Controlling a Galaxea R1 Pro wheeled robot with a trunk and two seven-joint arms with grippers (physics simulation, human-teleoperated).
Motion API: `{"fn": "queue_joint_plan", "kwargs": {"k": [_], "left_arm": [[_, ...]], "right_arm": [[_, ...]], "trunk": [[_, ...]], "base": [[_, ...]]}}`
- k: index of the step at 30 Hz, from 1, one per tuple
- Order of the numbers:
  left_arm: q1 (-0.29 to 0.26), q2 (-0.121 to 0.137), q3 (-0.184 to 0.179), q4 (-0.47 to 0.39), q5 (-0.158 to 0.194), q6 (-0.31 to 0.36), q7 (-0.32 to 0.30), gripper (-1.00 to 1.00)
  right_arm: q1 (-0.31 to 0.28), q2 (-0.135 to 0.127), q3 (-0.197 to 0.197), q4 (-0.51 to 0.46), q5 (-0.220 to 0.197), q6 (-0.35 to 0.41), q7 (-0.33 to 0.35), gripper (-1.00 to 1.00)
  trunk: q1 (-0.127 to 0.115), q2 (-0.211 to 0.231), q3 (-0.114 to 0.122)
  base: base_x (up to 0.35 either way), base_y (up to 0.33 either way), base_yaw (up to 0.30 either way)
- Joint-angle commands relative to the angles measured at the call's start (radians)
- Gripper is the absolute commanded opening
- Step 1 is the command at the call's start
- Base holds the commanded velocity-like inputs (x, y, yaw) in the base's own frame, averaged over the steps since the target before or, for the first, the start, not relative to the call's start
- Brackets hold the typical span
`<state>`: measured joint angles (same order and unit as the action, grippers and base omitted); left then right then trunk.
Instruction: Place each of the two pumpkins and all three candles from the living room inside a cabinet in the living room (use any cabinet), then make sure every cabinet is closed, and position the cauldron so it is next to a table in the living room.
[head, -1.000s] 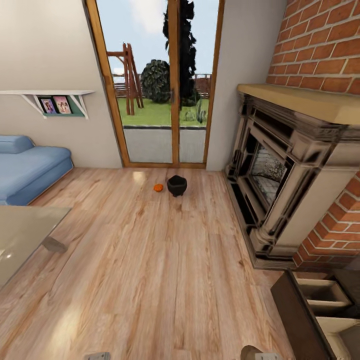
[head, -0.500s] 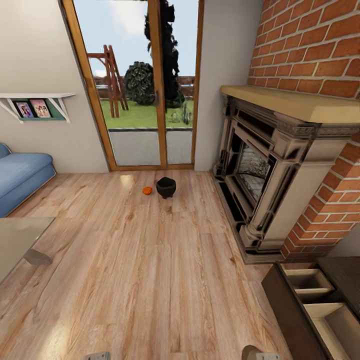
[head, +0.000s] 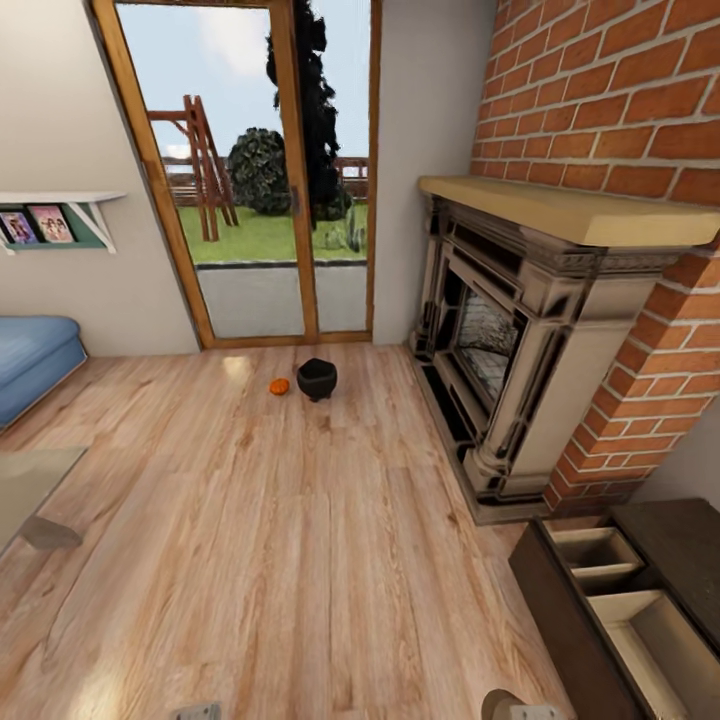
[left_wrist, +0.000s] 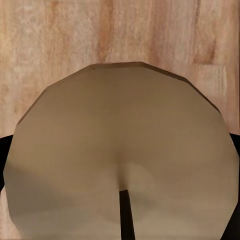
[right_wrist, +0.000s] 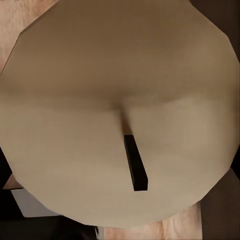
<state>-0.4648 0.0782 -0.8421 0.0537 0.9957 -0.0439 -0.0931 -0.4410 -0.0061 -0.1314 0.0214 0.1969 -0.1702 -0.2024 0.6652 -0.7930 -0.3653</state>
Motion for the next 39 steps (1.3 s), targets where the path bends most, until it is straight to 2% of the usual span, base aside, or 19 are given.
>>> {"fn": "queue_joint_plan", "kwargs": {"k": [1,5,19,39], "left_arm": [[0.000,0.000,0.000,0.000,0.000,0.000,0.001,-1.00],[0.000,0.000,0.000,0.000,0.000,-0.001,0.001,-1.00],[0.000,-0.001,-0.001,-0.001,-0.001,-0.001,0.001,-1.00],[0.000,0.001,-0.002,0.001,-0.003,-0.001,0.001,-1.00]], "right_arm": [[0.000,0.000,-0.001,0.000,-0.001,0.000,-0.001,-1.00],[0.000,0.000,-0.001,0.000,-0.001,0.000,0.000,-1.00],[0.000,0.000,-0.001,0.000,-0.001,0.000,0.000,-1.00],[0.000,-0.003,-0.002,0.000,-0.001,0.000,0.000,-1.00]], "trunk": [[0.000,0.000,0.001],[0.000,0.000,0.006],[0.000,0.000,0.023],[0.000,0.000,0.046]], "base": [[0.000,0.000,-0.206],[0.038,0.048,-0.207],[0.131,0.220,-0.207],[0.005,0.008,-0.207]]}}
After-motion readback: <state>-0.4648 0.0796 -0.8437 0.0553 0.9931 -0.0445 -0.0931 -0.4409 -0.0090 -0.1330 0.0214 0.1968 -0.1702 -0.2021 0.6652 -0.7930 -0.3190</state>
